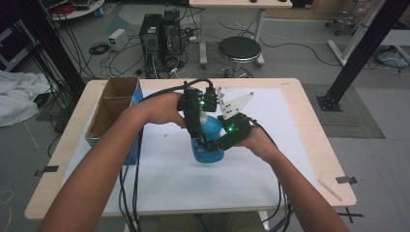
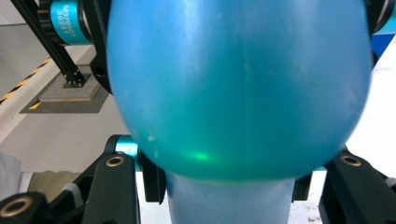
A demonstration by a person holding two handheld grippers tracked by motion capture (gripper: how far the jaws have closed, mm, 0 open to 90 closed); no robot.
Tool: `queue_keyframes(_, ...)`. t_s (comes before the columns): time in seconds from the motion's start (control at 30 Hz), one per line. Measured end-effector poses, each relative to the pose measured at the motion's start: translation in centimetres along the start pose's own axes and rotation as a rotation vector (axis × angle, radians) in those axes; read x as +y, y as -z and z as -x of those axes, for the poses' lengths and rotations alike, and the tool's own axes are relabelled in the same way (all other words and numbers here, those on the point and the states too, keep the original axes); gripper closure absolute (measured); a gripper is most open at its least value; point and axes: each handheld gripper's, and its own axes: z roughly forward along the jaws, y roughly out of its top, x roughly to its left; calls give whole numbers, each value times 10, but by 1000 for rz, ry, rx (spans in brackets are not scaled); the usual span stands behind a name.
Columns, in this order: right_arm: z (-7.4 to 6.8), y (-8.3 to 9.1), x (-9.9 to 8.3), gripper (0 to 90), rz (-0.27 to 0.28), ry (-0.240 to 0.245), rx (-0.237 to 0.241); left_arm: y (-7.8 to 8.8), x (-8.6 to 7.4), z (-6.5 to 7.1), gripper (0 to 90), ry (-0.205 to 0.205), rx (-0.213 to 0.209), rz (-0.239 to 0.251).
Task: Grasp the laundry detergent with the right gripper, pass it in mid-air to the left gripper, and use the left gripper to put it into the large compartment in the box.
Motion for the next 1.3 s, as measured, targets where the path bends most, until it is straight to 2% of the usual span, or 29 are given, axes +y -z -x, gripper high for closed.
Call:
queue_keyframes(0.1,-1,-1,0,441,1,0,-1,0,0,1,269,-7,-8,-2)
queue_keyframes(0.27,-1,-1,0,441,2,-3,2,0,1,1,271,-4,-7,0)
queue_keyframes(0.47,-1,-1,0,441,3,2,5,0,0,1,335,-15,-16,-2)
queue_keyframes(0.67,-2,-1,0,441,5,4,7,1,0,3,370,-26,-9,8)
queue_keyframes(0.87,-2,-2,0,441,6,7,11,0,0,5,373,-33,-7,2)
queue_keyframes(1.13,-6,1,2,433,0,35,10,3,3,8,376,-52,-10,22)
queue_keyframes(1.2,-7,3,3,378,1,31,11,4,4,8,376,-51,-13,5)
queue_keyframes(1.23,-6,6,3,297,6,18,18,4,4,9,376,-50,-15,5)
queue_keyframes(1.3,-7,10,4,221,-30,3,12,6,4,9,377,-53,-17,7)
